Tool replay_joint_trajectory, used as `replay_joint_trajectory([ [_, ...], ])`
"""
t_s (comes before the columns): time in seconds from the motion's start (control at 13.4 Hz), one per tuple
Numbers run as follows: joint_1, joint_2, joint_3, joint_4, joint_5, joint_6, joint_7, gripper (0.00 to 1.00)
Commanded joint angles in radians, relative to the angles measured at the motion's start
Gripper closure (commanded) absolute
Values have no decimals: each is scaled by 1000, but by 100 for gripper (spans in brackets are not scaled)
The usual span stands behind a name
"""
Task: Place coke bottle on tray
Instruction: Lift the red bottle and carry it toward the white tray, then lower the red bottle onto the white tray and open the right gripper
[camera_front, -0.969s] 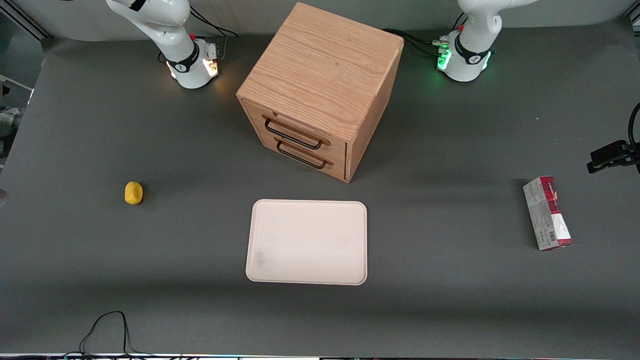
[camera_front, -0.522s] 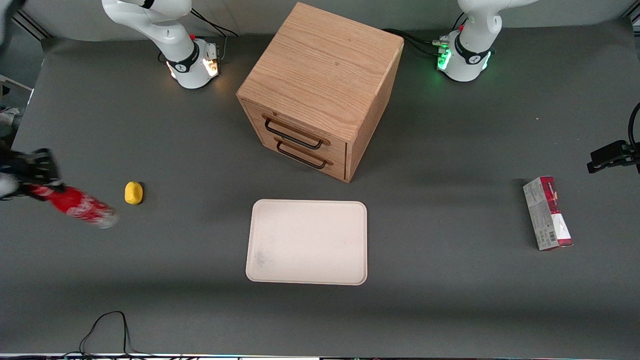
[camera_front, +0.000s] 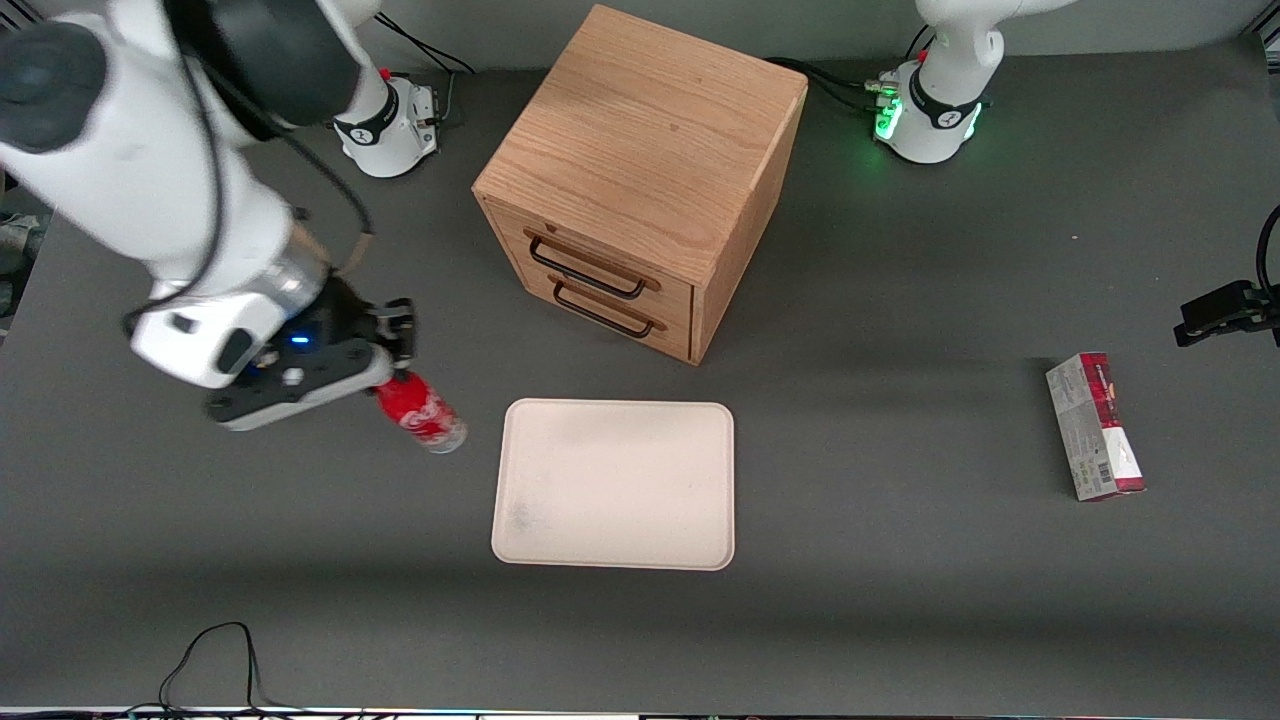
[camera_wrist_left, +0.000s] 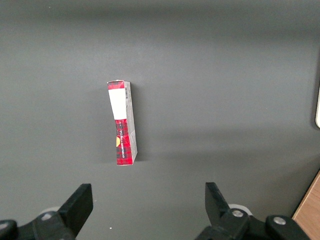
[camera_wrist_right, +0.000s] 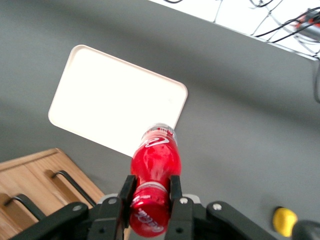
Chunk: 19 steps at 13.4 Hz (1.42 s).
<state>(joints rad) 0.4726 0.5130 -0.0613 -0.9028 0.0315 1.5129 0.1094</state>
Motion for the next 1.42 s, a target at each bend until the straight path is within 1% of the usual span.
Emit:
replay_joint_trajectory([
  [0.0, 34, 25, -5, 24, -12, 12, 64, 100],
  [0.3, 31, 113, -8, 24, -12, 21, 52, 100],
  [0.89, 8, 332, -6, 21, -7, 205, 50, 100],
  [1.04, 6, 386, -5, 21, -4, 223, 52, 100],
  [1.34, 6, 424, -6, 12, -4, 253, 55, 100],
])
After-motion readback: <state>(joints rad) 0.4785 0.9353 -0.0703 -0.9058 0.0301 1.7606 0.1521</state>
